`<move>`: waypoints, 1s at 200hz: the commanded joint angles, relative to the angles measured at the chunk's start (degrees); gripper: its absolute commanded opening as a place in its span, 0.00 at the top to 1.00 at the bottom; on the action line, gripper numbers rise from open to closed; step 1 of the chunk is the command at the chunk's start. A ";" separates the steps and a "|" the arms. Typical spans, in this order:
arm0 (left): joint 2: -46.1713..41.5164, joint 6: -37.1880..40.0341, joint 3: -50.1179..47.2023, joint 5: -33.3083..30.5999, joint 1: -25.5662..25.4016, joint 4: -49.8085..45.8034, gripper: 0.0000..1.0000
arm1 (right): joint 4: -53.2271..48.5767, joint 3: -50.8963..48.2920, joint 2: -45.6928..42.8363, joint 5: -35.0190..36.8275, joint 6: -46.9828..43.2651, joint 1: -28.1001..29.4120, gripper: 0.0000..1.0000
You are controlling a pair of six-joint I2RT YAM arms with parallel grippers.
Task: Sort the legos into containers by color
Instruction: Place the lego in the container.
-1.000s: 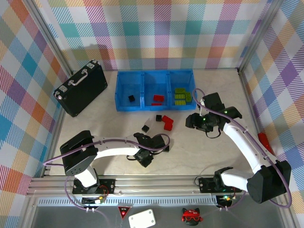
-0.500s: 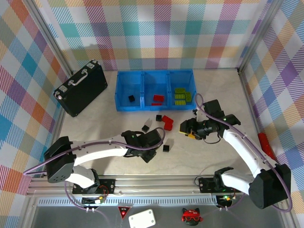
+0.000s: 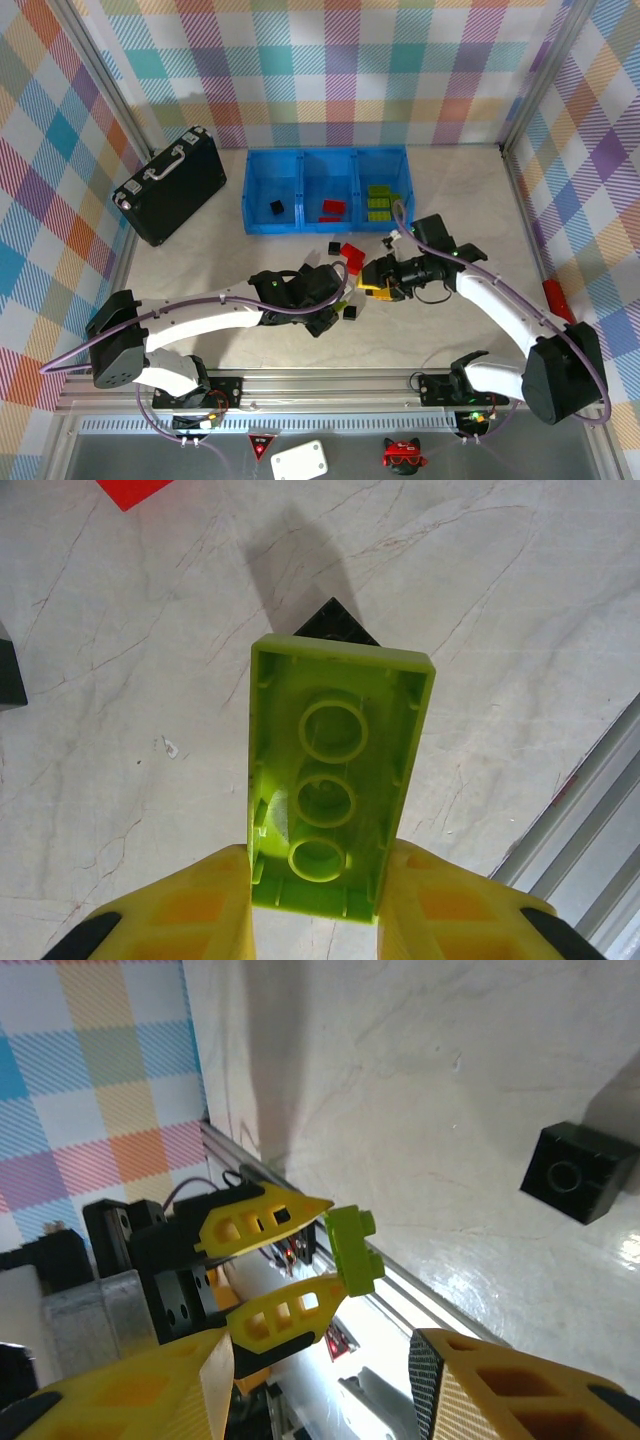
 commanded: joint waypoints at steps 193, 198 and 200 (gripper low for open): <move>-6.99 1.19 -0.88 1.43 -0.69 4.36 0.74 | 14.08 -5.58 1.03 -4.99 3.75 5.74 0.55; -6.99 1.19 -0.88 1.54 -0.68 4.47 0.74 | 14.37 -5.64 0.81 -5.07 3.91 5.68 0.56; -6.99 1.19 -0.87 1.62 -0.68 4.57 0.74 | 14.42 -5.67 0.72 -5.02 3.96 5.78 0.56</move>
